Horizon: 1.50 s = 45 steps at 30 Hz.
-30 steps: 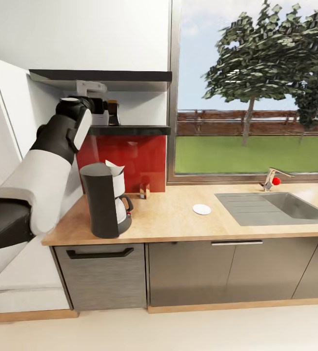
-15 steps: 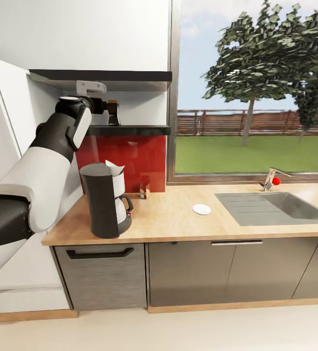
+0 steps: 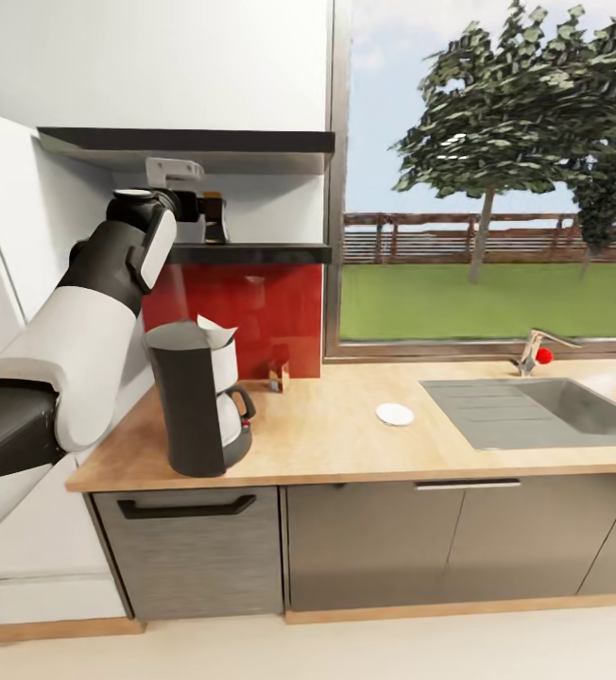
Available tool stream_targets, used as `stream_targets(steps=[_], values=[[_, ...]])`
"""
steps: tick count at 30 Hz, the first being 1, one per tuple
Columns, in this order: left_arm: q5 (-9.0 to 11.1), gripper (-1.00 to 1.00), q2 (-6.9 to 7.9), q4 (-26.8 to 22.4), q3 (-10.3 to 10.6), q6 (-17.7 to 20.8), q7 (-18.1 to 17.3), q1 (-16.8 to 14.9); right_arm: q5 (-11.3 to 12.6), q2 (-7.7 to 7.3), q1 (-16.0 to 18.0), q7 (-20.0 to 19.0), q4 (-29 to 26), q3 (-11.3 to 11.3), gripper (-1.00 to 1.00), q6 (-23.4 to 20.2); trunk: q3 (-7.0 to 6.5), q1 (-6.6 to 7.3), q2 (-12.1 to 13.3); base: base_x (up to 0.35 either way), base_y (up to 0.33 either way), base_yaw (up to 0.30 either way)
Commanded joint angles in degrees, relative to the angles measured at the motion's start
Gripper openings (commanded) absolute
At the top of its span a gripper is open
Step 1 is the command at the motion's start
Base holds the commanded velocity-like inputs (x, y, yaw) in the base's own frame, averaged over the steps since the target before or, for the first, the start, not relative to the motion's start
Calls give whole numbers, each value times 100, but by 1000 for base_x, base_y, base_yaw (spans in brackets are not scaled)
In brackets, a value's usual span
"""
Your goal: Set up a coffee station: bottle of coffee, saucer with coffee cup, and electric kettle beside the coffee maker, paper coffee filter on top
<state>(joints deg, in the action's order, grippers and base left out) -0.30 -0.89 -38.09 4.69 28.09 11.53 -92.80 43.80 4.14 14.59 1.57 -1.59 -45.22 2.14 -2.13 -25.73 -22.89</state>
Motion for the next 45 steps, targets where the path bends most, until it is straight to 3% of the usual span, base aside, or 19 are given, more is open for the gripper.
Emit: stream_targets(steps=[1, 8, 10, 14, 37, 40, 45], values=[[-1, 100, 2, -5, 19, 30, 26, -1, 49, 1, 0, 17, 1, -48, 100, 14, 2, -5, -3, 329, 0, 0], [3, 100, -14, 2, 14, 16, 31, 6, 47, -3, 0, 12, 1, -48, 100, 10, 2, -5, -3, 308, 0, 0], [-8, 100, -136, -3, 8, 0, 33, 7, 49, -12, 0, 10, -1, -48, 100, 11, 2, -5, -3, 109, 0, 0], [-11, 100, -201, -6, 13, -9, 38, 6, 49, -24, 0, 13, 1, -48, 100, 14, 2, -5, -3, 21, 0, 0], [-4, 100, -232, -23, -101, -332, 92, 7, 48, -44, -94, 15, 10, -48, 100, 5, 2, -5, -3, 122, 0, 0], [35, 100, -235, -20, -106, -348, 108, 7, 46, -65, -96, 12, 10, -48, 100, 5, 2, -5, -3, 11, 0, 0], [328, 100, -236, -17, -101, -374, 296, 8, 47, -85, -118, 13, 10, -48, 100, 10, 2, -5, -3, 191, 0, 0]])
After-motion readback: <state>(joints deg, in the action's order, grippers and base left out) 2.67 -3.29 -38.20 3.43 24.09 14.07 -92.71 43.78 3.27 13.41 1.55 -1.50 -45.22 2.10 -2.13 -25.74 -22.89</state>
